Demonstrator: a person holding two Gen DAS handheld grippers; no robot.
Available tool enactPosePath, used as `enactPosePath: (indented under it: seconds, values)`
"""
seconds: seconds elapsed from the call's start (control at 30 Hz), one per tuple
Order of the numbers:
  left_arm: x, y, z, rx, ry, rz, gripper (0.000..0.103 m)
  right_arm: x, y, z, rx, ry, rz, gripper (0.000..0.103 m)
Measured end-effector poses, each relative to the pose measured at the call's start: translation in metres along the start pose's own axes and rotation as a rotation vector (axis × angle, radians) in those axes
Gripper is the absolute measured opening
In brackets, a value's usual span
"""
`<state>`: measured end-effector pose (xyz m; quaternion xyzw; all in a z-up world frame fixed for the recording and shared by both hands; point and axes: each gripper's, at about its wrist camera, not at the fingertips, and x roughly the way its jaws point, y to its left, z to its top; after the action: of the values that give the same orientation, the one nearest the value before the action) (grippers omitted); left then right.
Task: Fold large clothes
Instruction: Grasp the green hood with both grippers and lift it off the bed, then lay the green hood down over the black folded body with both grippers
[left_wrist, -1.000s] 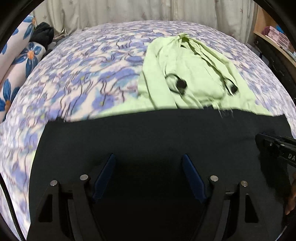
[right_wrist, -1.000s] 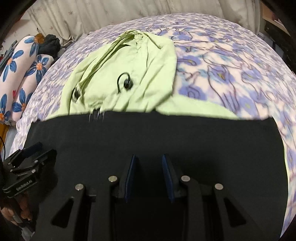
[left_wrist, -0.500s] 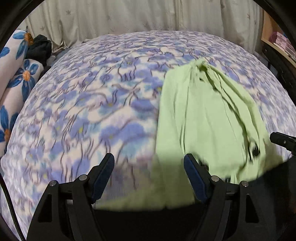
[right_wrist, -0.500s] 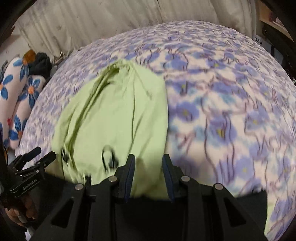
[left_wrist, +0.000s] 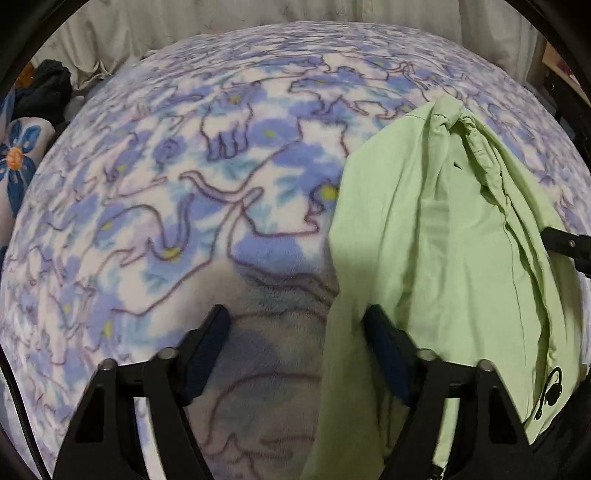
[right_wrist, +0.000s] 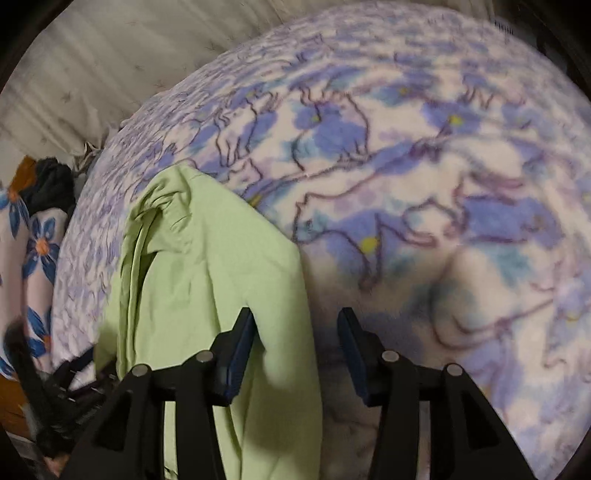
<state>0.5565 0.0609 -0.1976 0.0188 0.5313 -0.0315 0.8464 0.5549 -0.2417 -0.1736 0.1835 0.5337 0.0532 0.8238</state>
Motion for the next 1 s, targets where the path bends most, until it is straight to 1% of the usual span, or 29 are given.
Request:
enactPosePath:
  seconds: [0.03, 0.07, 0.1, 0.13, 0.17, 0.23, 0.37, 0.43, 0.53, 0.73, 0.83, 1.0]
  values:
    - [-0.001, -0.001, 0.000, -0.004, -0.005, -0.042, 0.028, -0.001, 0.001, 0.000, -0.008, -0.011, 0.002, 0.044]
    - [-0.002, -0.002, 0.000, -0.009, -0.006, -0.070, 0.003, -0.002, 0.003, -0.001, -0.021, -0.017, 0.002, 0.025]
    - [-0.005, -0.005, 0.000, -0.010, -0.009, -0.085, 0.003, -0.003, 0.006, -0.002, -0.035, -0.012, 0.014, 0.010]
    - [-0.013, -0.009, -0.001, 0.011, -0.036, -0.048, 0.002, -0.008, 0.009, -0.005, -0.045, -0.018, 0.020, 0.001]
    - [-0.018, -0.013, -0.003, 0.030, -0.052, -0.031, 0.001, -0.015, 0.014, -0.008, -0.070, -0.041, 0.008, 0.001]
    - [-0.036, -0.016, -0.009, 0.058, -0.087, -0.006, 0.001, -0.034, 0.025, -0.017, -0.118, -0.082, 0.023, 0.001]
    - [-0.079, -0.012, -0.025, 0.056, -0.131, -0.005, 0.001, -0.078, 0.039, -0.040, -0.180, -0.127, 0.065, 0.001]
    - [-0.109, -0.008, -0.039, 0.066, -0.160, -0.004, 0.001, -0.102, 0.045, -0.054, -0.208, -0.151, 0.087, 0.001]
    - [-0.146, 0.000, -0.063, 0.058, -0.182, -0.014, 0.001, -0.138, 0.052, -0.075, -0.235, -0.181, 0.117, 0.001]
    - [-0.197, 0.007, -0.111, 0.047, -0.190, -0.038, 0.001, -0.190, 0.057, -0.122, -0.265, -0.199, 0.158, 0.001]
    - [-0.211, 0.011, -0.136, 0.036, -0.185, -0.046, 0.001, -0.200, 0.054, -0.144, -0.277, -0.198, 0.149, 0.001]
    - [-0.221, 0.017, -0.179, 0.001, -0.153, -0.072, 0.001, -0.207, 0.045, -0.185, -0.294, -0.174, 0.134, 0.003]
